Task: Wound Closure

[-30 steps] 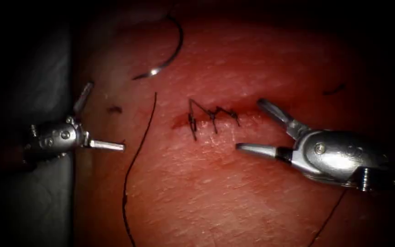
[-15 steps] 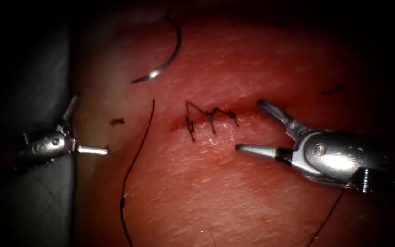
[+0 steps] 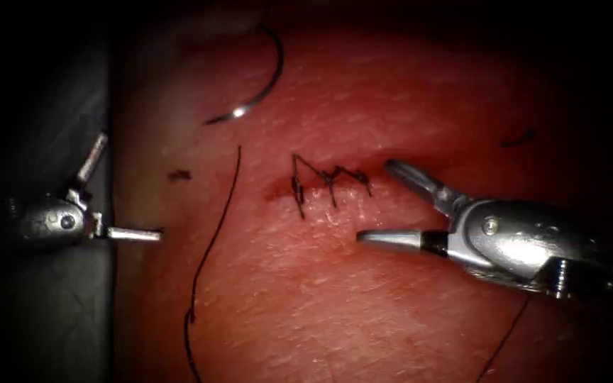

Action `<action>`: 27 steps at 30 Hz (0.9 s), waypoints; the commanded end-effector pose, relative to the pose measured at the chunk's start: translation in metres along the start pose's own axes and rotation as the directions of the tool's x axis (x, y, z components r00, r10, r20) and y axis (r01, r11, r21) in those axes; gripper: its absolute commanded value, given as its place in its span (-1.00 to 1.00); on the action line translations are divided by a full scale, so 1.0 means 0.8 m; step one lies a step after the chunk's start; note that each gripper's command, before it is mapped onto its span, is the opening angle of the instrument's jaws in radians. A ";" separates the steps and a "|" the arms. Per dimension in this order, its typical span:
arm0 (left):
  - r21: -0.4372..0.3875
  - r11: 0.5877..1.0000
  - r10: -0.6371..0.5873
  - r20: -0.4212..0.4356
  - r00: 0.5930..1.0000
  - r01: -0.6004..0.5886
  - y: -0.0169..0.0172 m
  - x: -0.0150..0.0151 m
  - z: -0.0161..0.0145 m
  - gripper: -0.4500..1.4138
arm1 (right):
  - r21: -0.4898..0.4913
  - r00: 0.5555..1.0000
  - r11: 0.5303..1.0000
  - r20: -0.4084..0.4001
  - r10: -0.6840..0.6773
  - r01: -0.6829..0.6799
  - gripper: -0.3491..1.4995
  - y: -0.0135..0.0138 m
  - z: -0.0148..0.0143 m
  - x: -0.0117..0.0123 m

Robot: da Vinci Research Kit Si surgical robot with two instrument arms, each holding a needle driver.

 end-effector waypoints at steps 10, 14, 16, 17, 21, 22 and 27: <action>0.153 0.928 0.360 -0.136 0.923 -0.340 0.0016 0.0111 0.0014 0.51 | 0.024 0.999 0.999 -0.025 0.024 -0.024 0.60 -0.0020 0.0022 0.0000; 0.194 0.888 0.445 -0.142 0.884 -0.416 0.0028 0.0125 0.0025 0.53 | 0.072 0.997 0.997 -0.062 0.036 -0.031 0.46 -0.0038 0.0042 0.0005; 0.201 0.865 0.489 -0.143 0.860 -0.459 0.0032 0.0131 0.0028 0.53 | 0.087 0.996 0.996 -0.085 0.029 -0.021 0.35 -0.0045 0.0050 0.0006; 0.204 0.855 0.507 -0.143 0.850 -0.476 0.0034 0.0135 0.0029 0.53 | 0.095 0.996 0.995 -0.089 0.025 -0.017 0.35 -0.0048 0.0054 0.0006; 0.210 0.831 0.548 -0.145 0.824 -0.516 0.0035 0.0144 0.0033 0.53 | 0.129 0.994 0.992 -0.107 0.013 0.001 0.18 -0.0056 0.0063 0.0005; 0.210 0.832 0.547 -0.147 0.824 -0.514 0.0034 0.0145 0.0034 0.55 | 0.132 0.994 0.991 -0.109 0.012 0.003 0.15 -0.0057 0.0064 0.0005; 0.210 0.831 0.548 -0.151 0.823 -0.515 0.0033 0.0147 0.0036 0.57 | 0.126 0.993 0.992 -0.114 0.010 0.004 0.07 -0.0058 0.0067 0.0006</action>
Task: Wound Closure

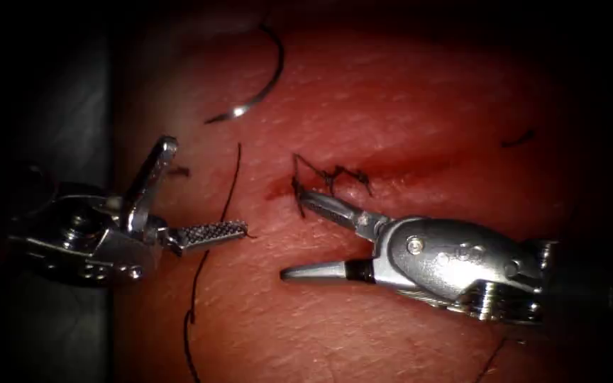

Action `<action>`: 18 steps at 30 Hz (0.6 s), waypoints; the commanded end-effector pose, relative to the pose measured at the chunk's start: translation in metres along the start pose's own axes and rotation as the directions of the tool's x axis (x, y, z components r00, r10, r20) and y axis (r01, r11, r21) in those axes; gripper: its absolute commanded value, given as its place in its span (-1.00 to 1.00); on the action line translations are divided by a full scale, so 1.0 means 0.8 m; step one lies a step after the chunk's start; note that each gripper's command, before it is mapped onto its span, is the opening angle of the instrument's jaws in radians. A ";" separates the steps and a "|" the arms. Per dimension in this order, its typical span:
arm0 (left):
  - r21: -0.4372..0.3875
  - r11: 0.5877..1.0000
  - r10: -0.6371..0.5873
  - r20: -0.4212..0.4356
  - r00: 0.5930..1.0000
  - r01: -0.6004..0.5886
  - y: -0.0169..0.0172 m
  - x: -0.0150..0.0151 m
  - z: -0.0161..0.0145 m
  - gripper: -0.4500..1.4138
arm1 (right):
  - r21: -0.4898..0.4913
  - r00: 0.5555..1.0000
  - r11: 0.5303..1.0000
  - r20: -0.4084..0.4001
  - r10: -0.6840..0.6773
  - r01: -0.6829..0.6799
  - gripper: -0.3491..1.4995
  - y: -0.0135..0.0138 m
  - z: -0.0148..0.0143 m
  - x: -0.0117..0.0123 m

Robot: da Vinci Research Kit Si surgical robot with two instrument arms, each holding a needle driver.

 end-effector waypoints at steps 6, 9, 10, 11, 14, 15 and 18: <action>0.000 1.000 0.003 -0.006 1.000 -0.003 0.0012 0.0000 0.0007 0.53 | 0.001 1.000 1.000 -0.010 0.004 -0.004 -0.22 -0.0018 0.0013 -0.0001; 0.000 1.000 0.008 -0.007 1.000 -0.008 0.0014 0.0002 0.0008 0.51 | -0.003 1.000 1.000 -0.016 0.006 -0.006 -0.33 -0.0021 0.0019 0.0004; 0.001 1.000 0.008 -0.004 1.000 -0.008 0.0014 0.0002 0.0008 0.51 | -0.007 1.000 1.000 -0.021 0.006 -0.007 -0.34 -0.0021 0.0021 0.0006; 0.001 1.000 0.008 -0.002 1.000 -0.008 0.0015 0.0002 0.0009 0.51 | -0.008 1.000 1.000 -0.024 0.007 -0.007 -0.36 -0.0021 0.0022 0.0007; 0.002 1.000 0.009 -0.002 1.000 -0.009 0.0017 0.0003 0.0010 0.51 | -0.011 1.000 1.000 -0.030 0.008 -0.008 -0.47 -0.0022 0.0024 0.0009; 0.002 1.000 0.009 -0.002 1.000 -0.009 0.0017 0.0003 0.0010 0.51 | -0.013 0.999 1.000 -0.032 0.008 -0.008 -0.49 -0.0021 0.0025 0.0009; 0.003 1.000 0.010 -0.002 1.000 -0.010 0.0020 0.0004 0.0011 0.50 | -0.015 0.999 1.000 -0.038 0.016 -0.016 -0.56 -0.0021 0.0025 0.0012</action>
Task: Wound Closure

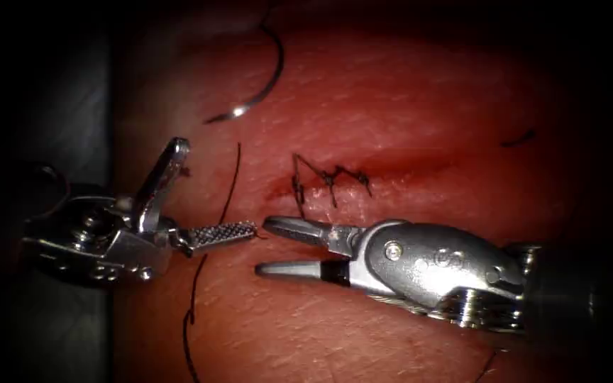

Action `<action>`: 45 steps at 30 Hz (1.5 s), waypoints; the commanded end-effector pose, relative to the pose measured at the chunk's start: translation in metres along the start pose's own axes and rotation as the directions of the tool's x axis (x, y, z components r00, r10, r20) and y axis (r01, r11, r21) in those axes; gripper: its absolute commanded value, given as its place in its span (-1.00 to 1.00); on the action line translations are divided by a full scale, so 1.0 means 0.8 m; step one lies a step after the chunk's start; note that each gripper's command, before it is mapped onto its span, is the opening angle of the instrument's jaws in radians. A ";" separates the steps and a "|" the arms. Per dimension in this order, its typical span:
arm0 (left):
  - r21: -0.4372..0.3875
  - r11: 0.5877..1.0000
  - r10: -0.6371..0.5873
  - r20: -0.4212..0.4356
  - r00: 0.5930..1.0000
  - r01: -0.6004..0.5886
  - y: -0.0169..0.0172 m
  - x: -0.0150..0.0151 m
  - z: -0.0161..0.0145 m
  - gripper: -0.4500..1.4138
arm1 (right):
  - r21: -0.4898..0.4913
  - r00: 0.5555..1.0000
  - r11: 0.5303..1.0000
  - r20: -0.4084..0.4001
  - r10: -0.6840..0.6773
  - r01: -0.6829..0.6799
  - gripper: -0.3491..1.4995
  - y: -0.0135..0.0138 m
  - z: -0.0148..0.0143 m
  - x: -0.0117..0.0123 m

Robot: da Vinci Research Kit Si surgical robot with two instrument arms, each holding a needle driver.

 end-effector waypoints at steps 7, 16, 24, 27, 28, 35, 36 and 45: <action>0.002 1.000 0.000 0.002 1.000 0.000 0.0015 0.0003 0.0006 0.50 | -0.001 1.000 1.000 -0.009 0.007 -0.007 -0.78 -0.0010 0.0009 -0.0004; 0.002 1.000 -0.001 0.003 1.000 0.001 0.0015 0.0003 0.0006 0.50 | -0.001 1.000 1.000 -0.012 0.000 0.000 -1.00 -0.0010 0.0007 -0.0005; -0.001 1.000 -0.008 0.022 1.000 0.008 0.0008 -0.0006 0.0001 0.50 | 0.013 1.000 1.000 0.005 -0.021 0.020 -1.00 -0.0009 -0.0013 -0.0010; -0.006 1.000 -0.014 0.038 0.999 0.014 0.0001 -0.0024 -0.0008 0.50 | 0.011 0.999 1.000 0.022 -0.027 0.027 -1.00 -0.0010 -0.0030 -0.0020; -0.007 1.000 -0.014 0.045 0.999 0.015 0.0000 -0.0030 -0.0011 0.50 | 0.011 0.999 1.000 0.026 -0.029 0.028 -1.00 -0.0010 -0.0032 -0.0022; -0.008 1.000 -0.014 0.065 0.998 0.015 0.0001 -0.0042 -0.0017 0.51 | 0.020 0.997 0.999 0.061 -0.043 0.042 -1.00 -0.0019 -0.0021 -0.0037; -0.009 1.000 -0.015 0.068 0.998 0.016 -0.0001 -0.0042 -0.0018 0.51 | 0.033 0.996 0.998 0.073 -0.047 0.045 -1.00 -0.0022 -0.0016 -0.0040; -0.011 1.000 -0.011 0.078 0.997 0.012 -0.0004 -0.0045 -0.0019 0.51 | 0.111 0.985 0.992 0.155 -0.075 0.058 -1.00 -0.0047 0.0020 -0.0068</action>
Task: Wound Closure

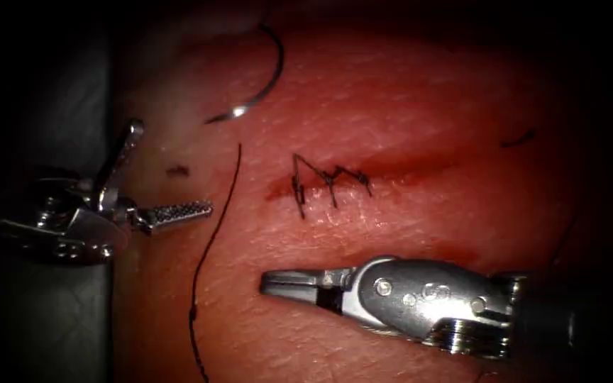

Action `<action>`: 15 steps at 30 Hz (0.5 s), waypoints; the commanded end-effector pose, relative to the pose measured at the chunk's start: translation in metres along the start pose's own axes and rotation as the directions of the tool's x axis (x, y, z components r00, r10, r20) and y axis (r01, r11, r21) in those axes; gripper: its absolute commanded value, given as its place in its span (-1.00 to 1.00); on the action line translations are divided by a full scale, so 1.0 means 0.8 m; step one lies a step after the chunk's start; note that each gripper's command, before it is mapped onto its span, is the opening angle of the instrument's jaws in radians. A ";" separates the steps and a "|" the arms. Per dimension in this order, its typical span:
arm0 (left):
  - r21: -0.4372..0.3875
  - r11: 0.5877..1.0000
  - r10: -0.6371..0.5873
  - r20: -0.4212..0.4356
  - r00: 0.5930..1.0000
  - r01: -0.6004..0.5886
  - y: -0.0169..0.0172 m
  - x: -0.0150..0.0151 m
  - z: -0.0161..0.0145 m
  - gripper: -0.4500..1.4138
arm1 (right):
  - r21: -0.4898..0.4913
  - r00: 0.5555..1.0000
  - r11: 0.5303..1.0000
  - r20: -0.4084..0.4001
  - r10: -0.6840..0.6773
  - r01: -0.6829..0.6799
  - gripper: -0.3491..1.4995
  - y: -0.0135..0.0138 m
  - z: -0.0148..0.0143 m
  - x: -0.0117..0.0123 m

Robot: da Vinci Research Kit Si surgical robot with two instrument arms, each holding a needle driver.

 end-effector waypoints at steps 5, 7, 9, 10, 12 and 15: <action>0.001 1.000 -0.010 0.006 1.000 0.010 0.0011 -0.0003 0.0006 0.51 | 0.055 0.990 0.998 0.140 -0.003 -0.004 -1.00 -0.0015 0.0023 -0.0034; 0.001 1.000 -0.016 0.012 1.000 0.016 0.0012 -0.0003 0.0006 0.50 | 0.077 0.976 0.997 0.216 0.006 -0.024 -0.96 -0.0018 0.0027 -0.0047; 0.002 1.000 -0.021 0.019 1.000 0.021 0.0012 -0.0004 0.0006 0.50 | 0.101 0.954 0.995 0.299 -0.005 -0.026 -0.25 -0.0019 0.0032 -0.0064; 0.002 1.000 -0.021 0.019 1.000 0.021 0.0012 -0.0004 0.0006 0.50 | 0.101 0.954 0.995 0.299 -0.005 -0.026 -0.25 -0.0019 0.0032 -0.0064; 0.002 1.000 -0.026 0.020 0.999 0.026 0.0013 -0.0004 0.0006 0.50 | 0.115 0.939 0.993 0.344 -0.017 -0.024 -0.02 -0.0021 0.0034 -0.0074; 0.002 1.000 -0.031 0.021 0.999 0.031 0.0013 -0.0004 0.0006 0.50 | 0.132 0.920 0.991 0.392 -0.023 -0.031 0.35 -0.0027 0.0030 -0.0086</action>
